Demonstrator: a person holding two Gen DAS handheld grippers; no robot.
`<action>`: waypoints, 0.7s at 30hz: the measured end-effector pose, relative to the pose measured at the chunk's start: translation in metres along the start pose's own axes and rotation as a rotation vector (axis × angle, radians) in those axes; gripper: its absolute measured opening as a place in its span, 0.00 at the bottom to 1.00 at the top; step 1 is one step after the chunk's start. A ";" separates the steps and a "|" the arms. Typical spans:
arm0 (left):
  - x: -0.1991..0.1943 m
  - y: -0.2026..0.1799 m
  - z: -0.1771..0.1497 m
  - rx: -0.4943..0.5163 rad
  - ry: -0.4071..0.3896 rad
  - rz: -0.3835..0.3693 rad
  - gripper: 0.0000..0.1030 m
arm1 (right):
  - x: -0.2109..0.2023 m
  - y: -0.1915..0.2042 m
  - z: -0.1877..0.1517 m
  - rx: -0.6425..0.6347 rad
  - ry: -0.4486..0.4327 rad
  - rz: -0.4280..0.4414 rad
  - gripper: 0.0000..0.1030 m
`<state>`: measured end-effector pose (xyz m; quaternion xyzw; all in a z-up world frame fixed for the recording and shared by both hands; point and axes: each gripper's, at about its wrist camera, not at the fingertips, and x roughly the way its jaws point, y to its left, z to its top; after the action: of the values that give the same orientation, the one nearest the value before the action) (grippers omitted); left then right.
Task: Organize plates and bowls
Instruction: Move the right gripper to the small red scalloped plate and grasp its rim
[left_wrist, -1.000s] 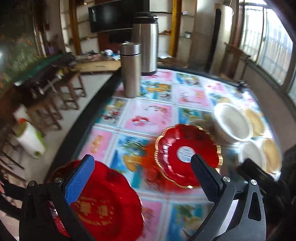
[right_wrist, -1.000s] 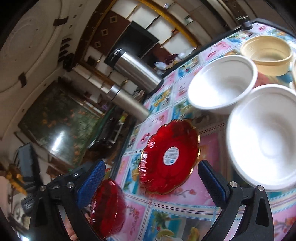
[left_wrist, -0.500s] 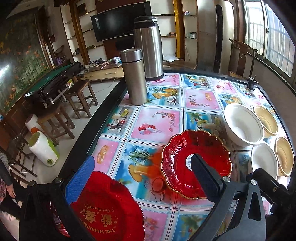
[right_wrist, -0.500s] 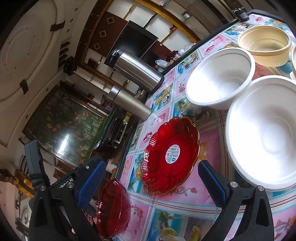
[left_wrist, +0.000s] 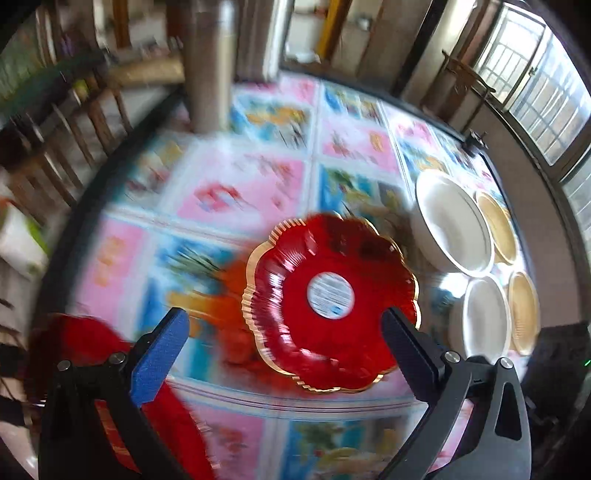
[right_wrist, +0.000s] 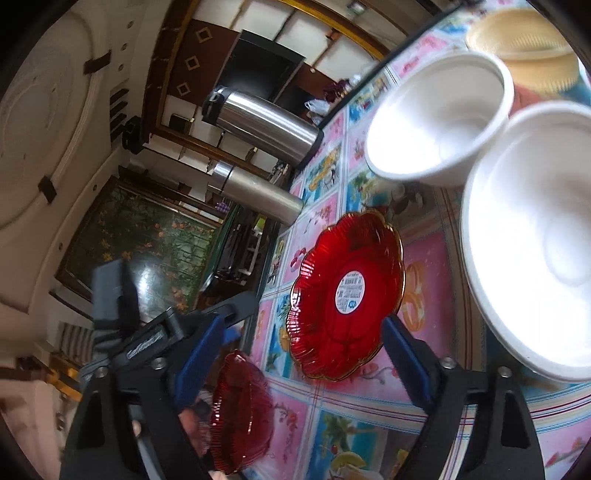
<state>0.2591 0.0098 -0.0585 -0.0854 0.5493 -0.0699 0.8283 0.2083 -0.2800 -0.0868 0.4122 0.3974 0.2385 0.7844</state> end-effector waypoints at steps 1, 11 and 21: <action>0.007 0.001 0.002 -0.014 0.027 -0.020 0.91 | 0.001 -0.003 0.000 0.013 0.009 0.005 0.79; 0.039 0.018 0.002 -0.154 0.133 -0.143 0.85 | 0.001 -0.010 0.004 0.046 0.000 -0.066 0.73; 0.053 0.023 -0.008 -0.176 0.153 -0.139 0.61 | 0.017 -0.028 0.005 0.105 0.044 -0.160 0.43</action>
<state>0.2726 0.0211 -0.1140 -0.1900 0.6077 -0.0851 0.7664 0.2233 -0.2852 -0.1158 0.4144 0.4581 0.1629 0.7693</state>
